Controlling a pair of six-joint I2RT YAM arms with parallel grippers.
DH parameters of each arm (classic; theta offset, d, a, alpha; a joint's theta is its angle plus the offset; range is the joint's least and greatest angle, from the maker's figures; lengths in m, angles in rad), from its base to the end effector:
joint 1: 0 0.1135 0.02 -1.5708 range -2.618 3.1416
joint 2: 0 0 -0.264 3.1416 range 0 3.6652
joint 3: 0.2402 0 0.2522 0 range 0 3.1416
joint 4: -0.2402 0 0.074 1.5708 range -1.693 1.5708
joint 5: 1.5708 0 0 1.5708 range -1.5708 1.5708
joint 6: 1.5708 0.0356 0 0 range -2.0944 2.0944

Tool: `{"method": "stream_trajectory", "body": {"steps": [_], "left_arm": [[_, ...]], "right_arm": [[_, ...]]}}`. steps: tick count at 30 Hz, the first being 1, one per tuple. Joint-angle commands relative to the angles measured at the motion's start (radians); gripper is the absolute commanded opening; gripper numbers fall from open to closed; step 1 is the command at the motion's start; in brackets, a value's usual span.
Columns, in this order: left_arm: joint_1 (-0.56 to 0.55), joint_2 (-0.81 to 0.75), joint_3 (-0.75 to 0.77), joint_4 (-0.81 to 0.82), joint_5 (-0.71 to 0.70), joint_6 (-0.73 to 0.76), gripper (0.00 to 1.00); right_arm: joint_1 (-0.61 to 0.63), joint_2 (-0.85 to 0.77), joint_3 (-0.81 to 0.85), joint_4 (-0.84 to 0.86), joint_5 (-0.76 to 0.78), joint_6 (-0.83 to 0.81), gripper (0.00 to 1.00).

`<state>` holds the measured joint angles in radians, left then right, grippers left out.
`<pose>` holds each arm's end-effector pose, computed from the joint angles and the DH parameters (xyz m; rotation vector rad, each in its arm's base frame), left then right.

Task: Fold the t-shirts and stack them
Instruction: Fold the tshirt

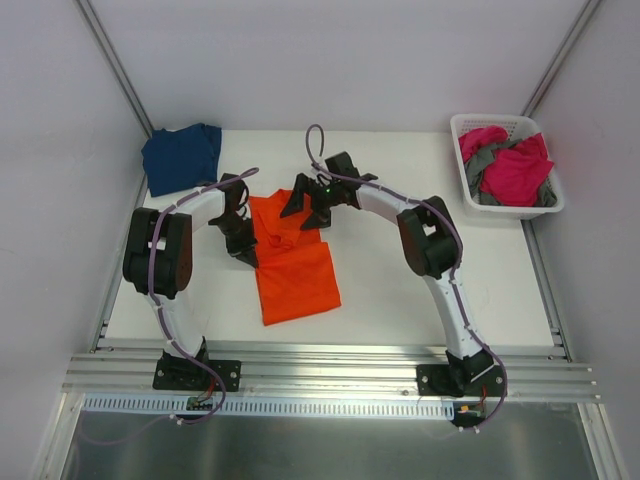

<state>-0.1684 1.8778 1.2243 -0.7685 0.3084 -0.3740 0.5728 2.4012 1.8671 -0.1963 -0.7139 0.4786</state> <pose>0.3400 -0.0688 0.1571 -0.2768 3.0260 -0.5157 0.4340 0.3076 0.1512 -0.5188 2.4081 1.3286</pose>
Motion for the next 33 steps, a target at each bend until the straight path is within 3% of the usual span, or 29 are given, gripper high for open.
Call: {"method": "stream_trajectory", "body": {"steps": [1, 11, 18, 21, 22, 24, 26, 33], "left_arm": [[0.012, -0.014, 0.021, -0.032, -0.008, 0.015, 0.00], [0.020, 0.047, 0.092, -0.023, -0.003, 0.011, 0.00], [0.020, 0.055, 0.089, -0.018, 0.018, 0.015, 0.01], [0.020, 0.046, 0.086, -0.018, 0.018, 0.017, 0.40], [0.020, 0.034, 0.087, -0.018, 0.029, 0.020, 0.68], [0.020, 0.006, 0.096, -0.021, 0.041, 0.020, 0.86], [0.020, -0.022, 0.093, -0.022, 0.040, 0.014, 0.98], [0.024, -0.173, 0.023, -0.023, 0.021, 0.017, 0.99]], "right_arm": [[-0.040, -0.043, -0.065, -0.060, 0.088, -0.041, 0.99], [-0.062, -0.138, -0.192, -0.094, 0.119, -0.080, 0.99], [-0.060, -0.123, -0.157, -0.092, 0.125, -0.084, 0.99], [-0.059, -0.120, -0.141, -0.089, 0.120, -0.089, 0.99], [-0.062, -0.126, -0.138, -0.086, 0.117, -0.092, 1.00], [-0.062, -0.155, -0.137, -0.087, 0.123, -0.116, 1.00], [-0.064, -0.186, -0.143, -0.091, 0.151, -0.139, 0.97], [-0.064, -0.361, -0.192, -0.138, 0.234, -0.247, 0.97]]}}
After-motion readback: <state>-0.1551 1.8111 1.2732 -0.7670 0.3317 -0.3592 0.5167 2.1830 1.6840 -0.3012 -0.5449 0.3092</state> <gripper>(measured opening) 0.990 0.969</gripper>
